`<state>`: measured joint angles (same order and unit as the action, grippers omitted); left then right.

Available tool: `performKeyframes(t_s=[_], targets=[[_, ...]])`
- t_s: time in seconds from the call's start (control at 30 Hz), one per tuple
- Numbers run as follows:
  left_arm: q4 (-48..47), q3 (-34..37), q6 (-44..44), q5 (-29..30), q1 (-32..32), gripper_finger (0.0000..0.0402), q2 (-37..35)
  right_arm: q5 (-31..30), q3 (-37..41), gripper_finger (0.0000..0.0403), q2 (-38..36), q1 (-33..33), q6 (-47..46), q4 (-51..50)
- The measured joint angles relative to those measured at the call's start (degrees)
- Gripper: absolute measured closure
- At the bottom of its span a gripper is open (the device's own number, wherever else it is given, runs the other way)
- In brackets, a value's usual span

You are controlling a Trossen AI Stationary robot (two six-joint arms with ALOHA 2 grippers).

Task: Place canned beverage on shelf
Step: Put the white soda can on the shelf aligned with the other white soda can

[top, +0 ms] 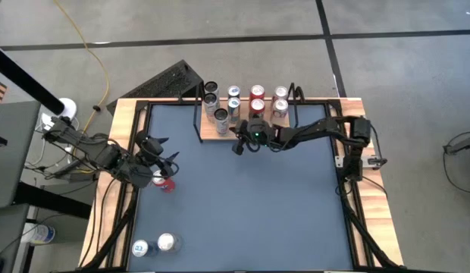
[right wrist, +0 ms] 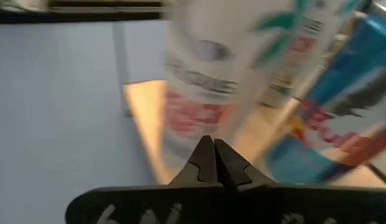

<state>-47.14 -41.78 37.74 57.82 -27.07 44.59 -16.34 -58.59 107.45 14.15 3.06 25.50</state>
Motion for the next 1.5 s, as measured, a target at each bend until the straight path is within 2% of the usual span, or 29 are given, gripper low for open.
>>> performKeyframes(t_s=[0.17,0.4,1.07,1.33,1.5], targets=[[0.63,0.0,0.04,-1.65,0.02,0.0109,-0.11,-3.44,-0.55,0.0403,1.49,0.08,0.01,-0.31],[0.76,0.0,0.04,-1.62,0.02,0.0109,-0.1,-3.5,-0.55,0.0403,1.65,0.68,-0.66,0.45],[0.79,0.0,0.66,-2.61,0.02,0.0109,0.01,1.23,-1.85,0.0403,1.63,-0.2,-2.63,3.9],[0.81,0.0,1.57,-5.6,0.02,0.0109,0.03,1.6,-2.27,0.0403,1.48,-0.28,-1.38,-1.13],[0.81,0.0,1.55,-5.12,0.02,0.0109,0.03,1.59,-2.27,0.0403,1.56,-0.24,-1.08,-0.58]])
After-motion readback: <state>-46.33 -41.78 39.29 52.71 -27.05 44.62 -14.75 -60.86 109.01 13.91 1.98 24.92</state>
